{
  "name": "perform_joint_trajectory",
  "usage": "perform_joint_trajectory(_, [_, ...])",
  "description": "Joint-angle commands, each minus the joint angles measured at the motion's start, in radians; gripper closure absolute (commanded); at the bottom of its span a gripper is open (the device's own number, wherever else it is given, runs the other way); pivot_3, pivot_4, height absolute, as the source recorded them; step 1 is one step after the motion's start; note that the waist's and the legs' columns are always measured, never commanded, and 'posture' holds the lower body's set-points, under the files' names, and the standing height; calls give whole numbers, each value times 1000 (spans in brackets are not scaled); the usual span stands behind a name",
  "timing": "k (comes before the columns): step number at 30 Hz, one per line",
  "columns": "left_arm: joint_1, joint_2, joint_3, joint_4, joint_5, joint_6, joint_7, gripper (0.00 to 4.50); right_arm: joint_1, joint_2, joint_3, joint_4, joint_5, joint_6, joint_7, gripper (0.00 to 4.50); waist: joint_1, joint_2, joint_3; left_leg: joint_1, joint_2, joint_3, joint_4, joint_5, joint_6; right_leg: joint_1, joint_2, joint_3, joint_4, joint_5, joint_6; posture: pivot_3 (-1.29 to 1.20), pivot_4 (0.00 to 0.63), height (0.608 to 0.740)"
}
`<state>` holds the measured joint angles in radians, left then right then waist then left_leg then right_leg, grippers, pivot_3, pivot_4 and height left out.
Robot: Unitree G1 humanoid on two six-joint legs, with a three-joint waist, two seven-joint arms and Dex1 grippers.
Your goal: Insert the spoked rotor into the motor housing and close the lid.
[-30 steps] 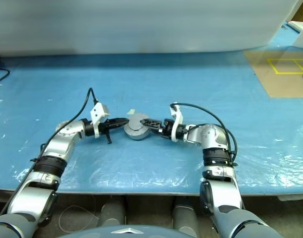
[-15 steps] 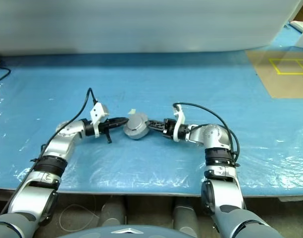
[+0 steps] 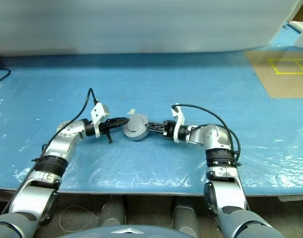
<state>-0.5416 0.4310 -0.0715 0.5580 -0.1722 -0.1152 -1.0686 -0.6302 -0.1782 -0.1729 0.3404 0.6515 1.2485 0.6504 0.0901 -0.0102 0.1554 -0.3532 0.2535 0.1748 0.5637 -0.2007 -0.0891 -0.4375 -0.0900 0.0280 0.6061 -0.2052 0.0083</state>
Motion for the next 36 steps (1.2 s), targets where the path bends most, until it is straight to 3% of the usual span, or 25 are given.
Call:
perform_joint_trajectory(1, [8,-4,-22,18,25,-3,-3,4500,16,10,41,-2,-11,18,-18,3209,0,0,0,0,0,0,0,0,0,0,0,0,0,0,0,0,150,740])
perform_joint_trajectory(15, [-5,-10,-23,38,29,-33,2,4500,-10,79,-130,66,68,134,-111,3276,-18,0,0,1,0,0,-1,0,0,0,1,0,0,0,0,0,150,740])
perform_joint_trajectory(24, [-2,-15,-23,38,29,-37,9,4500,15,62,-59,45,32,99,-100,3331,-19,0,0,1,0,0,-1,0,0,0,1,0,0,0,0,0,150,740])
perform_joint_trajectory(28, [0,-15,-22,37,29,-37,12,4500,66,2,135,-23,-55,-10,-45,3332,-20,2,-1,2,0,0,-1,0,0,1,1,0,0,0,0,0,150,740])
perform_joint_trajectory(36, [5,-13,-18,30,26,-36,14,4500,58,22,96,-7,-11,-28,-47,3352,-24,3,-2,4,0,0,-3,0,0,2,1,3,0,-1,0,0,150,740])
